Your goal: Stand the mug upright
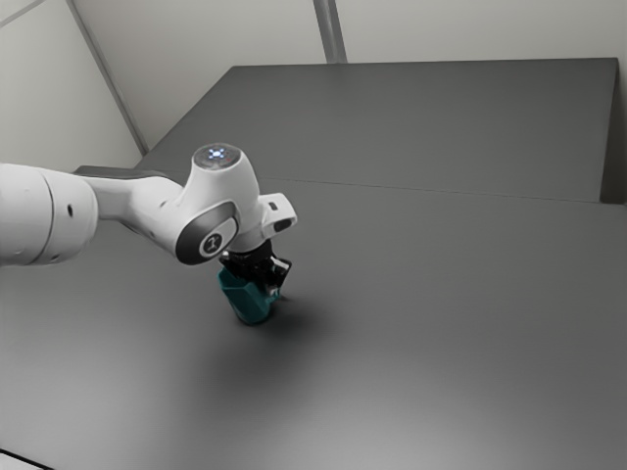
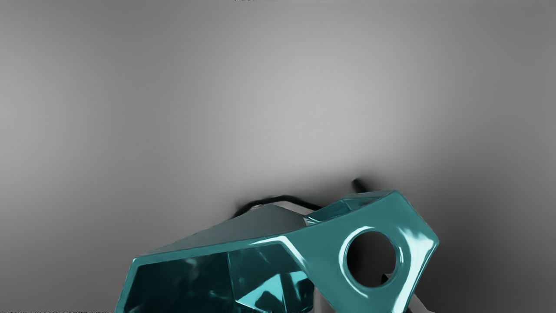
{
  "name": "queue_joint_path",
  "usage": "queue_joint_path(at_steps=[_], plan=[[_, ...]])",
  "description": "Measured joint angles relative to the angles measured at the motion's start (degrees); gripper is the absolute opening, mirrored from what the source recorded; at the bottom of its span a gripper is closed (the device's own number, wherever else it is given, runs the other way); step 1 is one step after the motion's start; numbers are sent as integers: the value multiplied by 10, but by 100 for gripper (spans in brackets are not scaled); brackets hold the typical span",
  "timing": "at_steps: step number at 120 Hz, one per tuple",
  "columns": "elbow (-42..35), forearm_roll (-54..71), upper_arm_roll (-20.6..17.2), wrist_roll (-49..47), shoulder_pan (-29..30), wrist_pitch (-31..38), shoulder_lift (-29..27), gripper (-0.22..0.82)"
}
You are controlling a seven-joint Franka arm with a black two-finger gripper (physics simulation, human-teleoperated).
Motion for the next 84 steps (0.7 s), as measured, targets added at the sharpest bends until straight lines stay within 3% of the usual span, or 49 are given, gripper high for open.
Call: queue_joint_path(at_steps=[14,31,49,84], plan=[[0,-9,0,3,0,-6,-20,30],[13,-13,0,6,-1,-19,-50,45],[69,-16,-3,10,-1,-60,-71,53],[237,-43,-7,16,-3,-236,-70,59]])
